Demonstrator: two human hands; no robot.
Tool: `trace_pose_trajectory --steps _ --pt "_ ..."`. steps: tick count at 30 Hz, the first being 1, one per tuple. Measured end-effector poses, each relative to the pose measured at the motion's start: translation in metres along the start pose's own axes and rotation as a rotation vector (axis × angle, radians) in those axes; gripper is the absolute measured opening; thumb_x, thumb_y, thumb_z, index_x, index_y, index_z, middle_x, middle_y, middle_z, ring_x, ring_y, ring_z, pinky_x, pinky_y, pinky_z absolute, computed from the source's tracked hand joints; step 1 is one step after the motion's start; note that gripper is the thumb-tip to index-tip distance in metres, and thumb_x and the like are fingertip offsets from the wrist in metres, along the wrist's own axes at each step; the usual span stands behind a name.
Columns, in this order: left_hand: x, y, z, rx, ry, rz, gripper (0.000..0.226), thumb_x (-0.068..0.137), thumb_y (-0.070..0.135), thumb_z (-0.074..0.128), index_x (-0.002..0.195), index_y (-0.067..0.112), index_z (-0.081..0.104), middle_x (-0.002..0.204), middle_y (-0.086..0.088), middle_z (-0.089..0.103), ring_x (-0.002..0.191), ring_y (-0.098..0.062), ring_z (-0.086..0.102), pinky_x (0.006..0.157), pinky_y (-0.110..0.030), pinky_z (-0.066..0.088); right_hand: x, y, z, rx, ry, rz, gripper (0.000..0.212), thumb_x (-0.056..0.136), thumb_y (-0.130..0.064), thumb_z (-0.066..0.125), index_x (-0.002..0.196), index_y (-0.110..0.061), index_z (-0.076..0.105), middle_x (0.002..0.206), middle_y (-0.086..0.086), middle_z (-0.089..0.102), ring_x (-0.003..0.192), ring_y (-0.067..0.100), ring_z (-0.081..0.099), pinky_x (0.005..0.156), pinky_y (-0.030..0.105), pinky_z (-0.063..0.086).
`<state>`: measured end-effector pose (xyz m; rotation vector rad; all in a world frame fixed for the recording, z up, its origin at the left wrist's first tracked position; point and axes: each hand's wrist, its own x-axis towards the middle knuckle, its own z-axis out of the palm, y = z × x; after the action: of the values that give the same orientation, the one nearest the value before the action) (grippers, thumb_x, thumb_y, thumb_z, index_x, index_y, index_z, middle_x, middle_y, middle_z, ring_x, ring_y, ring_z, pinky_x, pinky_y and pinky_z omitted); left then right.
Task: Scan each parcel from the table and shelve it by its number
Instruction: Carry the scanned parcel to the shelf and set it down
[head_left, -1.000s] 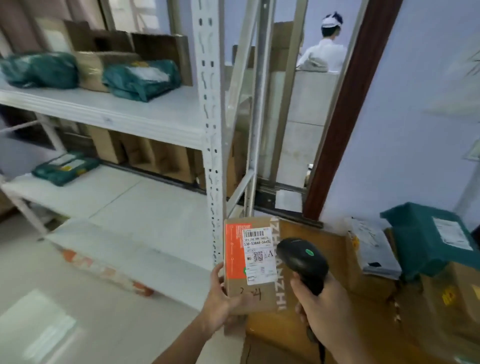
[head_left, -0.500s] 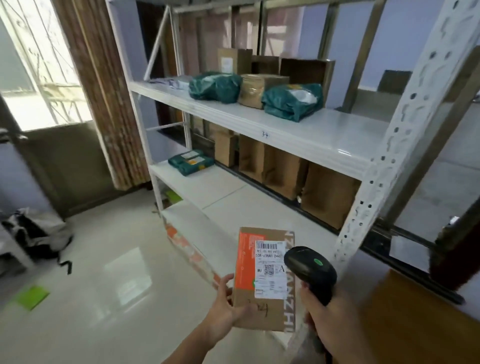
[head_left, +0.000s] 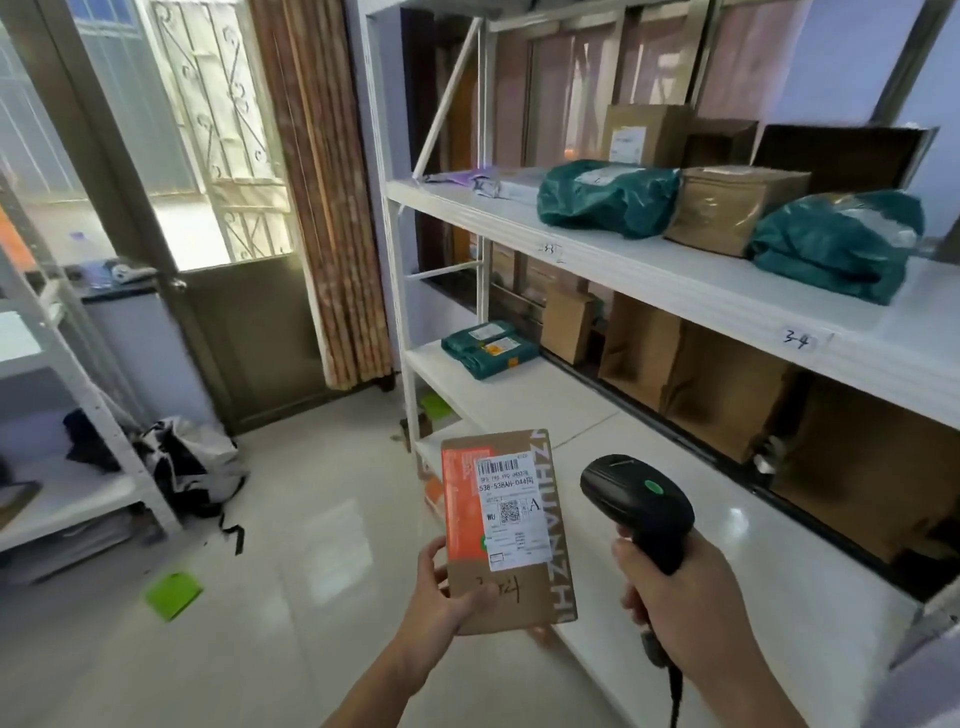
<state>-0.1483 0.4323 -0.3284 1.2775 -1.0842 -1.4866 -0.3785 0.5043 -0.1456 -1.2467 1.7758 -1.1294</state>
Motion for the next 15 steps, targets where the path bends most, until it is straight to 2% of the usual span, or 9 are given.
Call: trace_pose_trajectory --steps 4,7,10,15 --pt "0.059 0.009 -0.026 -0.001 0.032 0.005 0.112 0.046 0.045 0.097 0.141 0.040 0.036 0.127 -0.006 0.068 0.105 -0.015 0.073 0.074 -0.025 0.060 0.060 -0.012 0.039 -0.031 -0.042 -0.016 0.011 0.091 -0.018 0.069 0.100 -0.017 0.064 0.059 0.005 0.067 0.043 0.006 0.061 0.041 0.014 0.045" --pt "0.109 0.020 -0.041 -0.001 0.047 0.009 0.116 0.046 0.047 0.097 0.143 0.039 0.035 0.128 -0.006 0.068 0.107 -0.018 0.074 0.075 -0.026 0.060 0.109 -0.022 0.066 -0.015 -0.078 -0.023 0.014 0.091 -0.018 0.068 0.104 -0.023 0.064 0.061 0.005 0.067 0.046 0.006 0.062 0.045 0.018 0.048" --pt "0.158 0.033 -0.057 -0.005 0.068 0.005 0.115 0.045 0.047 0.098 0.142 0.039 0.036 0.128 -0.006 0.068 0.107 -0.018 0.074 0.078 -0.029 0.061 0.159 -0.034 0.092 -0.007 -0.108 -0.032 0.014 0.091 -0.017 0.068 0.104 -0.021 0.064 0.065 0.005 0.068 0.046 0.005 0.062 0.046 0.018 0.048" --pt "0.227 0.055 -0.085 -0.015 0.095 -0.001 0.115 0.047 0.049 0.096 0.144 0.037 0.035 0.128 -0.004 0.069 0.106 -0.015 0.073 0.076 -0.026 0.060 0.232 -0.057 0.132 -0.034 -0.149 -0.040 0.012 0.091 -0.016 0.068 0.102 -0.021 0.065 0.059 0.005 0.067 0.045 0.006 0.060 0.046 0.023 0.050"
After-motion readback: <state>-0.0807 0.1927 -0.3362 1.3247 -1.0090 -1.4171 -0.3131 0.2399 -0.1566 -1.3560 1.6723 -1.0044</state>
